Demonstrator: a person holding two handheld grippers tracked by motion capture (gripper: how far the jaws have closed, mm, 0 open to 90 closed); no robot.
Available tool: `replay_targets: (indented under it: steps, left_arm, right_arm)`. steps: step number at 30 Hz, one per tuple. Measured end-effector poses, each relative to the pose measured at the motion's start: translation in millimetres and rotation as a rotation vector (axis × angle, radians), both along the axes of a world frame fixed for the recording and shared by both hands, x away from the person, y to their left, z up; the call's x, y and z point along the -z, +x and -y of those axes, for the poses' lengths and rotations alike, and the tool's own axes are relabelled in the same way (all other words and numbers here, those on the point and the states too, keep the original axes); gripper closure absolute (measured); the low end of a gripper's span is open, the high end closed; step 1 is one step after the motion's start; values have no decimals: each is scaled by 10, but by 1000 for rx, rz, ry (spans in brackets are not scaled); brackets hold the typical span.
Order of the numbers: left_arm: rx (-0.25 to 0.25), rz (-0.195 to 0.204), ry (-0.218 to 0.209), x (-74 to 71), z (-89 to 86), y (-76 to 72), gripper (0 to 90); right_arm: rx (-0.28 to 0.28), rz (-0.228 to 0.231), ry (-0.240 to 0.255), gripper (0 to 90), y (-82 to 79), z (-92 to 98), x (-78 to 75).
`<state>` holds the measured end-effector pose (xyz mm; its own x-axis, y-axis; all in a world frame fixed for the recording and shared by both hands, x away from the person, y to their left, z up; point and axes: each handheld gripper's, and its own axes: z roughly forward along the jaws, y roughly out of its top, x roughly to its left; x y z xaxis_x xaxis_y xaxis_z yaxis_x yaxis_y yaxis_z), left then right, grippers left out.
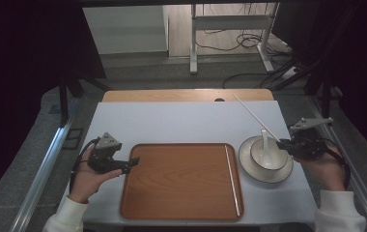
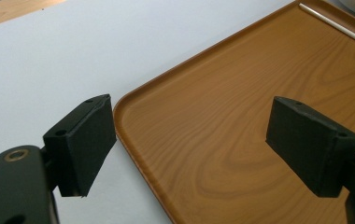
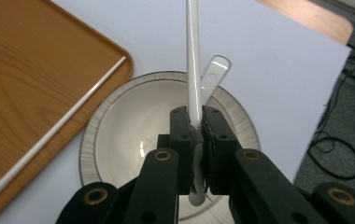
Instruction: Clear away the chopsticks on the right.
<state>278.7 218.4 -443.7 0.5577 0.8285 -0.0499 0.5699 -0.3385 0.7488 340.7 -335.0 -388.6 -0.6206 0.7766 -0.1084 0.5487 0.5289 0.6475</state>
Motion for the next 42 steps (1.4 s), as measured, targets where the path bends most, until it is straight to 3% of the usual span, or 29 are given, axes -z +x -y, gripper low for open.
replay_targets:
  steps: [10, 28, 42]
  left_arm:
    - [0, -1, -1, 2, -3, 2, 156]
    - [2, 1, -4, -2, -13, 3, 156]
    - [3, 0, -5, 1, -12, 2, 156]
  right_arm:
    - [-22, -59, 77, 843, -18, -303, 99]
    - [-131, -136, 45, 843, -143, -920, 395]
    - [-193, -202, -34, 842, -313, -1350, 698]
